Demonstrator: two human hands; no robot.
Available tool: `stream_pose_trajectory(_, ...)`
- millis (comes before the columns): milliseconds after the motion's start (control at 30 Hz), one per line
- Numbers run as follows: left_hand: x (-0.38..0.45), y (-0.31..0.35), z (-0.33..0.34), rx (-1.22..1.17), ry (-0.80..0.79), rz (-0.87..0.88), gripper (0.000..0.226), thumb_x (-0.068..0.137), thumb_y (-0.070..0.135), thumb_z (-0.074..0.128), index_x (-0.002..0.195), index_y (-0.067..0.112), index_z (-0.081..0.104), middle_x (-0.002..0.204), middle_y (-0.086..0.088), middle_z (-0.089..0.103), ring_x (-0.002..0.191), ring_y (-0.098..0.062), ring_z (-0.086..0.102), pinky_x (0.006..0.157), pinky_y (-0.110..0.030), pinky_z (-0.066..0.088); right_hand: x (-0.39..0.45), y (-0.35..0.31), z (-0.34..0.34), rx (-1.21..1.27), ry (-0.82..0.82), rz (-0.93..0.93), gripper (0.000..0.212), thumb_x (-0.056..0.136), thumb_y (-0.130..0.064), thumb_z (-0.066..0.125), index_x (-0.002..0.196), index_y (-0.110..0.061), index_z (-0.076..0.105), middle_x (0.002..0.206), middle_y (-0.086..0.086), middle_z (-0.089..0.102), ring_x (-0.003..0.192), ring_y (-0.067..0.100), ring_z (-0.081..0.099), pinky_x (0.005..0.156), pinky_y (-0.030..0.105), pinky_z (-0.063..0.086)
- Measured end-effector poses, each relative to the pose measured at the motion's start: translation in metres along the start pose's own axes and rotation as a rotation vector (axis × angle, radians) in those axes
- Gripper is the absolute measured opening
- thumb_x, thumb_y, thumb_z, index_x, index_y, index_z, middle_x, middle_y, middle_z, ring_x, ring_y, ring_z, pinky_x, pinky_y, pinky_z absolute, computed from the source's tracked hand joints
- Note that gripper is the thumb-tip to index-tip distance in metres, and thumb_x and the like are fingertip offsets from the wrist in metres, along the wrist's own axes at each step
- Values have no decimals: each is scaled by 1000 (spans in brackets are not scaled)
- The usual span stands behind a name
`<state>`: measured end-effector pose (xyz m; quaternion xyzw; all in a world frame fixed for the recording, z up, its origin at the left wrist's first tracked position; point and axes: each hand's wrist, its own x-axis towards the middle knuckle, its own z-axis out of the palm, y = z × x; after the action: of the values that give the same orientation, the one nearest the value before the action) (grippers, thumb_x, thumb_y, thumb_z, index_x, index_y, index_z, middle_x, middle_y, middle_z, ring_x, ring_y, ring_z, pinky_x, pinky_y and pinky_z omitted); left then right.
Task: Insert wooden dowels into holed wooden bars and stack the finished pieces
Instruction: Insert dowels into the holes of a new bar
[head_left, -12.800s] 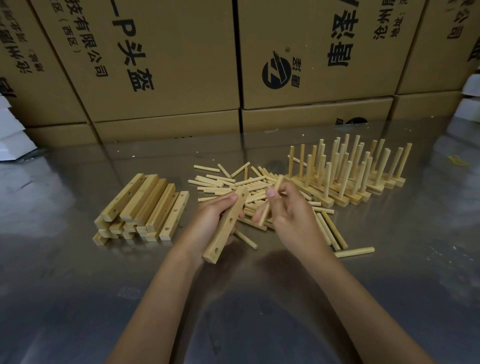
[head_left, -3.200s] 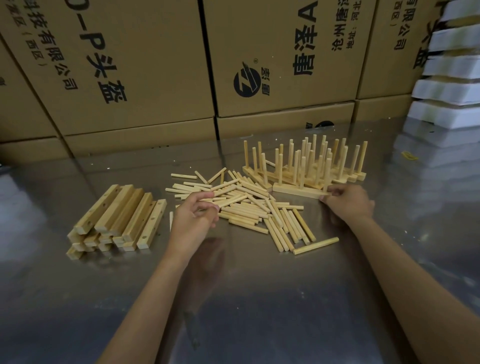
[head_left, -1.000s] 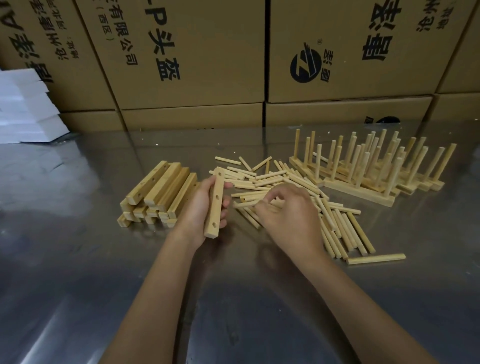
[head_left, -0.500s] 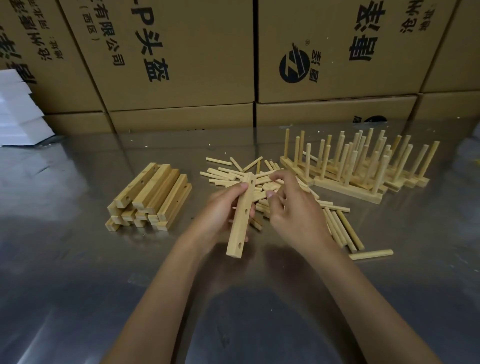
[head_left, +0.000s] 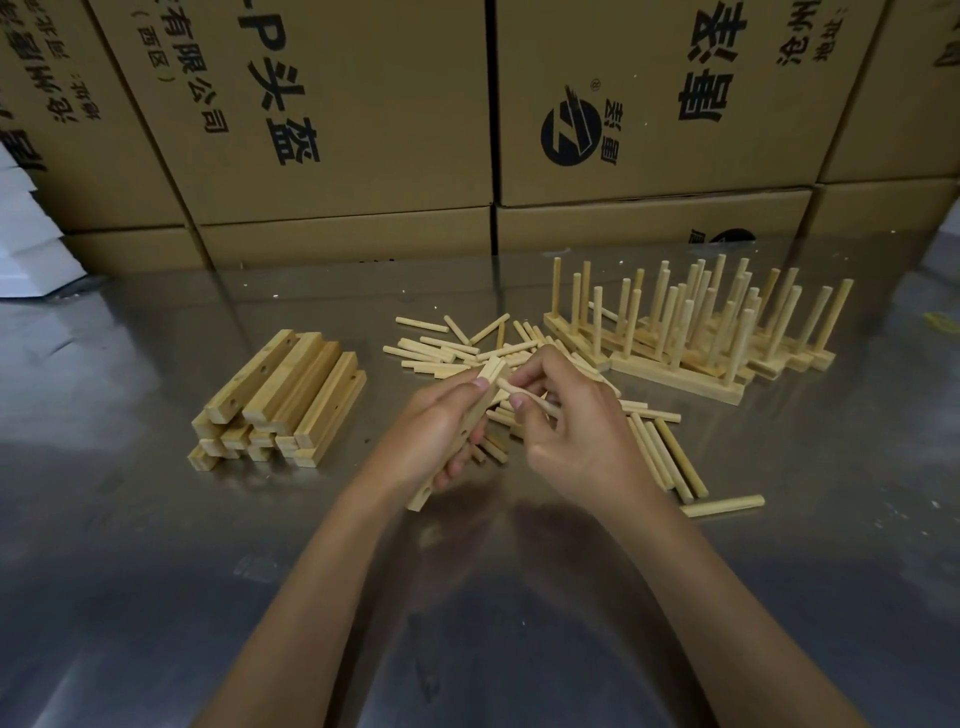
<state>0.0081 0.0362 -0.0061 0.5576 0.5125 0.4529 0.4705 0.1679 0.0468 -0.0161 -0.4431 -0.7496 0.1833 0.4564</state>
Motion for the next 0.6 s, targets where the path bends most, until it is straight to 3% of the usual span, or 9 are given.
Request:
stream_pose_trajectory(133, -2, 0, 2, 22, -11, 30, 36, 104, 32, 43, 79, 38, 68, 67, -5, 52, 41, -14, 38, 41, -21, 25, 0, 1, 0, 42, 0, 28, 17, 92, -18, 60, 92, -33, 53, 85, -16, 65, 80, 5, 62, 70, 41, 54)
stream_pose_trajectory(267, -3, -1, 1, 89, -9, 50, 28, 105, 34, 43, 99, 36, 70, 64, 0, 52, 42, -13, 39, 40, -21, 25, -1, 0, 1, 152, -17, 155, 15, 92, -16, 60, 90, -30, 56, 77, -9, 66, 76, 16, 65, 73, 48, 56)
stream_pose_trajectory(333, -3, -2, 0, 102, 2, 57, 27, 105, 35, 43, 105, 39, 70, 63, 2, 52, 43, -12, 39, 40, -21, 26, -1, -2, 2, 258, -14, 214, 14, 94, -16, 60, 90, -29, 59, 72, -5, 68, 68, 13, 65, 70, 40, 57)
stream_pose_trajectory(433, -1, -1, -3, 114, 3, 96, 26, 104, 37, 44, 107, 37, 70, 64, 3, 53, 43, -12, 41, 39, -20, 28, 2, -7, -1, 408, -26, 268, 10, 95, -13, 62, 97, -23, 62, 76, -3, 74, 52, -3, 58, 52, 13, 44)
stream_pose_trajectory(500, 1, 0, -7, 69, 26, 96, 28, 101, 39, 45, 107, 27, 69, 63, 2, 53, 44, -14, 43, 39, -21, 31, 6, -11, -5, 540, -67, 326, 13, 94, -16, 66, 105, -20, 61, 84, -3, 77, 51, 4, 56, 52, 17, 46)
stream_pose_trajectory(600, 5, -2, -20, -67, 194, 30, 26, 105, 32, 44, 103, 23, 68, 61, 0, 55, 46, -15, 48, 38, -25, 38, 8, -10, -7, 707, -91, 425, 30, 88, -19, 74, 114, -18, 58, 92, -1, 77, 67, 12, 65, 65, 27, 55)
